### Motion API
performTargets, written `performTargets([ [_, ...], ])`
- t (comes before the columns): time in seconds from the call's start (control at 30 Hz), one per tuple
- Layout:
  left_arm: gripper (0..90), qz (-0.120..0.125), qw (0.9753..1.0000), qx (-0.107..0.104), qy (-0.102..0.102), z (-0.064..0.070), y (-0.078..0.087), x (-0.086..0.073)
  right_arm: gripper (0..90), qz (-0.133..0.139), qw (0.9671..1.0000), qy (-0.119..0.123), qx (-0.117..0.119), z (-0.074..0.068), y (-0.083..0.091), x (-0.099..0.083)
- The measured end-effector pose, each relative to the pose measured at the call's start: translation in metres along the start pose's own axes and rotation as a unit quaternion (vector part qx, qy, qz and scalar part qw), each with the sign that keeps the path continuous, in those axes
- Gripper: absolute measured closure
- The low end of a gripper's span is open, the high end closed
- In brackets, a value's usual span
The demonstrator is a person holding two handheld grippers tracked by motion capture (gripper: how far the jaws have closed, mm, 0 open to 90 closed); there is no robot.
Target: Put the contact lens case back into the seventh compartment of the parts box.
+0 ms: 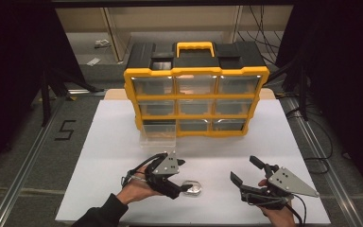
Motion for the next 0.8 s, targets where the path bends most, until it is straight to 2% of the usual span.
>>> performTargets([
  [0.3, 22.3, -0.043, 0.9988, -0.024, -0.008, 0.002, -0.008, -0.004, 18.4, -0.005, 1.0000, -0.001, -0.002, 0.001, 0.000, -0.001],
  [0.37, 22.5, -0.051, 0.9984, -0.019, -0.014, 0.001, -0.010, -0.005, 18.4, -0.003, 1.0000, -0.002, 0.000, 0.001, 0.000, 0.000],
  [0.43, 22.4, -0.066, 0.9974, -0.015, -0.022, 0.001, -0.011, -0.008, 18.3, -0.003, 1.0000, 0.002, 0.000, 0.000, -0.001, -0.001],
  [0.53, 22.4, -0.083, 0.9960, -0.025, -0.024, 0.002, -0.014, -0.010, 18.3, -0.002, 1.0000, 0.002, 0.002, -0.001, -0.001, -0.001],
  [0.67, 22.4, -0.097, 0.9944, -0.027, -0.031, 0.002, -0.020, -0.012, 18.3, -0.003, 1.0000, 0.000, 0.002, -0.001, -0.001, -0.001],
  [0.8, 22.3, -0.122, 0.9910, -0.040, -0.037, 0.004, -0.026, -0.014, 18.3, -0.004, 1.0000, 0.003, 0.002, -0.001, -0.002, -0.001],
])
Point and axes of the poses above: each handheld gripper's, and its own axes: y roughly backward along the jaws, x roughly out of its top, z roughly to its right, the point moved 7 cm from there along -y, roughly forward along the jaws, and after that the axes turned 1 degree about x, right-handed, at the moved point
